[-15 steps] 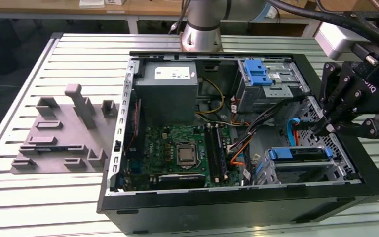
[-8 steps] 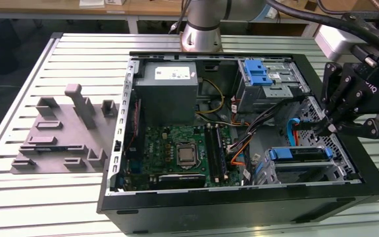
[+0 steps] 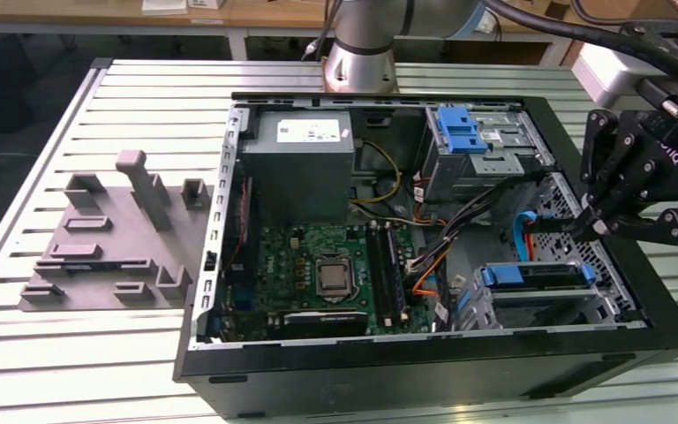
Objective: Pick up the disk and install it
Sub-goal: 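Insert the first disk wire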
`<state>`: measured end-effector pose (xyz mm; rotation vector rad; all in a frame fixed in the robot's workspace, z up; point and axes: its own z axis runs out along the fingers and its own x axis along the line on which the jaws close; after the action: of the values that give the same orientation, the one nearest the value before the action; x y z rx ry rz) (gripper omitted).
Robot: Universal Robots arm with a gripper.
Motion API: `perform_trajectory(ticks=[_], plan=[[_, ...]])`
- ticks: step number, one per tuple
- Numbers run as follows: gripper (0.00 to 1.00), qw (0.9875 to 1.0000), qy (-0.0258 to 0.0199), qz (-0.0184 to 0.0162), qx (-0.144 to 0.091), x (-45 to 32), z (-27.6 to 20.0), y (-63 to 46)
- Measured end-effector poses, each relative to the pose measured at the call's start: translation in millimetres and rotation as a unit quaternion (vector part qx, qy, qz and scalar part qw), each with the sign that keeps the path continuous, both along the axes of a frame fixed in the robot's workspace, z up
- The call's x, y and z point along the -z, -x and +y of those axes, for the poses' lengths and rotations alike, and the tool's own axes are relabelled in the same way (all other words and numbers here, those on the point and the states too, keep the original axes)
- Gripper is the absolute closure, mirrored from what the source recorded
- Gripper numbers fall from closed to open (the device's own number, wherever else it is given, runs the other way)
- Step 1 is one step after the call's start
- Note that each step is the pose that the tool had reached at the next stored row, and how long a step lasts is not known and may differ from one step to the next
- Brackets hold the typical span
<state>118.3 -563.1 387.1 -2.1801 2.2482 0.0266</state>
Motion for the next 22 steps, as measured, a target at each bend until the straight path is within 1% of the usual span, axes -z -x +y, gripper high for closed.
perform_trajectory(ticks=[6,10,22], plan=[[0.89,1.0000,0.0001,-0.0003,0.000,4.0,1.9,-3.4],[0.89,1.0000,0.0000,-0.0003,0.000,7.2,4.2,-4.6],[0.89,1.0000,0.0000,-0.0003,0.000,7.5,4.8,-4.7]])
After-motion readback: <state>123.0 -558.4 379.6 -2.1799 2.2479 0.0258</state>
